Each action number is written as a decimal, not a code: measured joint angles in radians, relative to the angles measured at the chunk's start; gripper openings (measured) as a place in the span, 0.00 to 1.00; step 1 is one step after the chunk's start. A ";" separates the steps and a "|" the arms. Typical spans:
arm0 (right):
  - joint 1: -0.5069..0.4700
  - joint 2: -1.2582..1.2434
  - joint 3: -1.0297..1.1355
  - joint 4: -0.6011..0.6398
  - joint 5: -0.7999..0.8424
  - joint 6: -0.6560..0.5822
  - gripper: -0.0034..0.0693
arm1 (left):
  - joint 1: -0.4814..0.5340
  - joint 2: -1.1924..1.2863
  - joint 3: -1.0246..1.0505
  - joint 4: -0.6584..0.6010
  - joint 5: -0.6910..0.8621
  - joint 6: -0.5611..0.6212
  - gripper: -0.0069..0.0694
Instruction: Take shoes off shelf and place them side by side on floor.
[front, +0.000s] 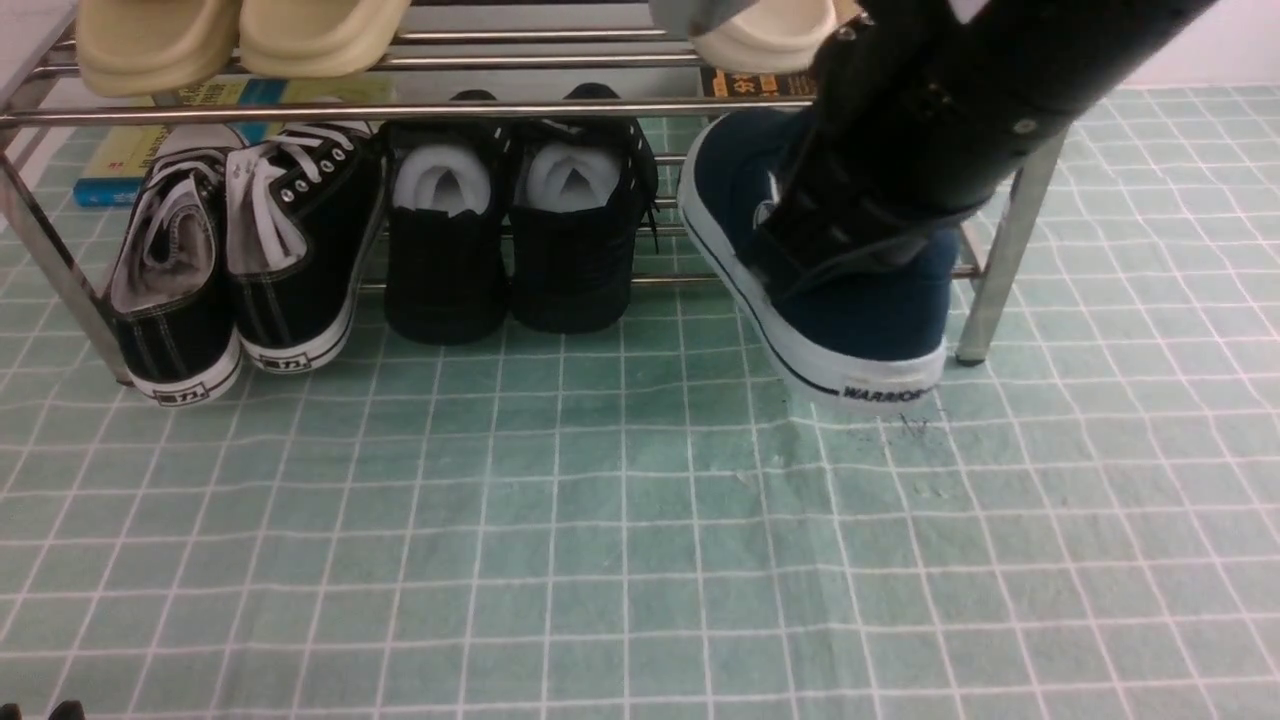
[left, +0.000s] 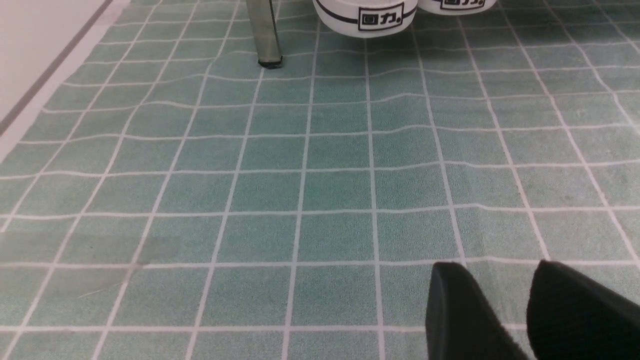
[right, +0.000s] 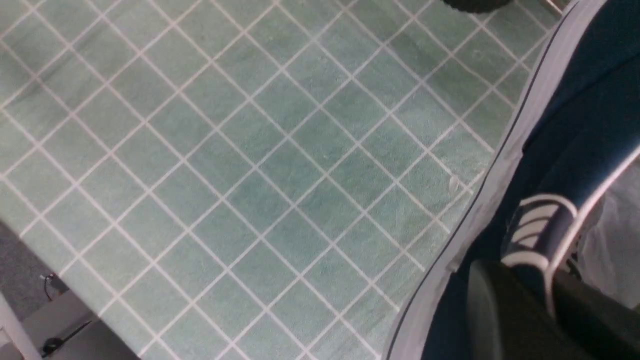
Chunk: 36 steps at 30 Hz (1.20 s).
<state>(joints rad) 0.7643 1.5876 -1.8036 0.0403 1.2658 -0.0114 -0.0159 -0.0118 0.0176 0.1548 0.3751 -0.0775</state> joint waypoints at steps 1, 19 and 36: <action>0.000 -0.004 0.000 0.003 0.000 0.000 0.11 | 0.000 0.000 0.000 0.000 0.000 0.000 0.41; 0.005 -0.044 0.389 0.146 -0.164 0.000 0.11 | 0.000 0.000 0.000 0.000 0.000 0.000 0.41; 0.005 0.189 0.420 0.074 -0.506 0.000 0.11 | 0.000 0.000 0.000 0.000 0.000 0.000 0.41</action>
<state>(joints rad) 0.7696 1.7769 -1.3831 0.1146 0.7602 -0.0113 -0.0159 -0.0118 0.0176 0.1551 0.3751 -0.0775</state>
